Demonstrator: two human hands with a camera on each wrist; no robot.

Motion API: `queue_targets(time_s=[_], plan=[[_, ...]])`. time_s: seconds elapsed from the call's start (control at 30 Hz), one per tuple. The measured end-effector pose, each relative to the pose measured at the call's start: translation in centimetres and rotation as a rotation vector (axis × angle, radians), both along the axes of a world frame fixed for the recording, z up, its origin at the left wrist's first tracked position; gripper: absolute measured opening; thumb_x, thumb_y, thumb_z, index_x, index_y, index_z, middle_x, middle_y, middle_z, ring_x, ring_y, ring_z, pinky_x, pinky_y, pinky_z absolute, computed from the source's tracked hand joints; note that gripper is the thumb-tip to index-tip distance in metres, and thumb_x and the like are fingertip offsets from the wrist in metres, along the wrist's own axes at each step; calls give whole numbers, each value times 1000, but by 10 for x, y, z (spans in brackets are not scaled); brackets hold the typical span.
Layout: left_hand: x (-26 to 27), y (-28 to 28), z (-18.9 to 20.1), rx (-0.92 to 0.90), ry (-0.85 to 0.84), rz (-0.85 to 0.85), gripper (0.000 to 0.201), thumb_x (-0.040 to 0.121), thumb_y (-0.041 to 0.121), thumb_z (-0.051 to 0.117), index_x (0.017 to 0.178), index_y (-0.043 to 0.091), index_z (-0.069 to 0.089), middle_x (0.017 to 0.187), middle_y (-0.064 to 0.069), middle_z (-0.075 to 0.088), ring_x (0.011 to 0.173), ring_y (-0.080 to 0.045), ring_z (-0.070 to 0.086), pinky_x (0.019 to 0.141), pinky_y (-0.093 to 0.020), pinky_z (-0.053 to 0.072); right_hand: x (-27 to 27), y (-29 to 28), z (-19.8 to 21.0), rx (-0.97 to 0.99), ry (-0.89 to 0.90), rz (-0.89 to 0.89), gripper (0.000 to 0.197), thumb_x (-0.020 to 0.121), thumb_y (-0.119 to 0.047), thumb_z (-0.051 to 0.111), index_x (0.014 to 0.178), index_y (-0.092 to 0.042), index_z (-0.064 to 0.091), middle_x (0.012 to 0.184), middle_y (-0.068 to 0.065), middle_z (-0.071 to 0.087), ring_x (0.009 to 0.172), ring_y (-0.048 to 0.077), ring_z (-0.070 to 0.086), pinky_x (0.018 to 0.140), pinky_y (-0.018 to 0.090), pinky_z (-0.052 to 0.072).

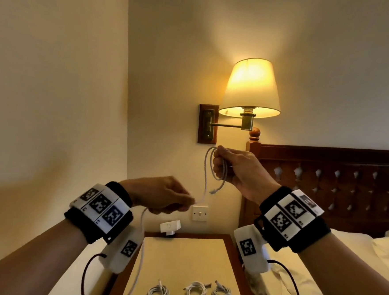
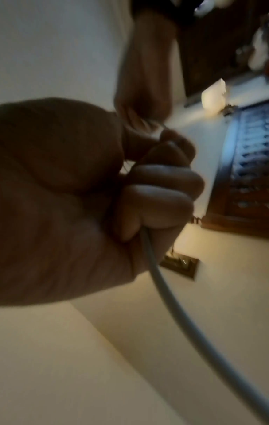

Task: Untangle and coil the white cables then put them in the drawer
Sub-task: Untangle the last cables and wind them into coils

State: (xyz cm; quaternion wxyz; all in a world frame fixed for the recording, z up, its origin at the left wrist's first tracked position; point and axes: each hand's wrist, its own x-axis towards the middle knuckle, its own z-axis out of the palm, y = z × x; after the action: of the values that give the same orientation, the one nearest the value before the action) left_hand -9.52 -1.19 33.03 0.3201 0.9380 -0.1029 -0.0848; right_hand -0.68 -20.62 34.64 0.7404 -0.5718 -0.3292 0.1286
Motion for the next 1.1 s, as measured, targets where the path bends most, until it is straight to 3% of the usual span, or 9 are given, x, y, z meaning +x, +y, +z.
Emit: queue_targets(time_s=[0.13, 0.27, 0.43, 0.67, 0.77, 0.83, 0.93, 1.0, 1.1], plan=[[-12, -34, 26, -83, -276, -107, 31, 100, 27, 42, 76, 20, 58, 56, 10, 47, 46, -5, 36, 43, -16, 31, -9, 12, -6, -122, -169, -87, 28, 100, -24, 49, 99, -3, 67, 73, 4, 67, 67, 13, 66, 66, 24, 53], [-7, -32, 30, -99, -629, -13, 32, 99, 26, 46, 71, 21, 61, 50, 13, 46, 47, -3, 38, 47, -12, 34, -12, 13, -7, -167, -257, -90, 31, 101, -26, 48, 99, -3, 68, 76, 7, 70, 65, 14, 67, 61, 20, 53], [3, -25, 24, -12, -839, 98, 36, 99, 28, 48, 64, 29, 55, 49, 16, 47, 52, -4, 43, 53, -11, 36, -18, 17, -12, -193, -256, -74, 34, 102, -27, 44, 93, -4, 68, 69, 4, 67, 62, 15, 64, 58, 21, 52], [9, -13, 23, 78, -921, 183, 37, 98, 34, 50, 62, 28, 53, 48, 17, 50, 49, 0, 46, 54, -9, 35, -23, 24, -18, -154, -36, 89, 34, 104, -30, 40, 92, -8, 64, 62, -1, 57, 57, 9, 53, 58, 21, 47], [16, -10, 21, 135, -983, 169, 33, 95, 48, 47, 66, 34, 56, 62, 11, 60, 58, -4, 56, 65, -28, 49, -24, 24, -19, -25, 190, 209, 33, 105, -29, 38, 89, -10, 60, 58, -3, 47, 54, 8, 44, 52, 19, 42], [20, -6, 20, 137, -1016, 181, 44, 89, 63, 42, 67, 30, 60, 62, 9, 61, 59, -9, 58, 65, -35, 52, -24, 21, -20, 47, 303, 273, 33, 105, -28, 37, 87, -11, 59, 57, -4, 43, 52, 8, 42, 51, 19, 40], [26, -1, 16, 93, -1002, 247, 64, 78, 73, 45, 56, 13, 53, 49, 4, 44, 47, -13, 39, 55, -32, 40, -25, 16, -22, 113, 425, 390, 35, 105, -26, 33, 85, -11, 57, 54, -5, 43, 48, 7, 43, 48, 19, 40], [27, -1, 10, 17, -937, 222, 64, 76, 72, 44, 56, 11, 52, 49, 2, 39, 48, -12, 35, 53, -25, 34, -24, 13, -22, 149, 502, 465, 36, 105, -27, 33, 84, -10, 58, 54, -4, 44, 47, 7, 44, 46, 19, 42], [29, 1, 5, -107, -834, 154, 50, 90, 54, 42, 60, 14, 48, 53, 4, 37, 48, -6, 34, 53, -14, 35, -20, 9, -20, 235, 566, 565, 35, 104, -27, 36, 85, -10, 60, 54, -5, 47, 47, 7, 46, 47, 20, 44]])
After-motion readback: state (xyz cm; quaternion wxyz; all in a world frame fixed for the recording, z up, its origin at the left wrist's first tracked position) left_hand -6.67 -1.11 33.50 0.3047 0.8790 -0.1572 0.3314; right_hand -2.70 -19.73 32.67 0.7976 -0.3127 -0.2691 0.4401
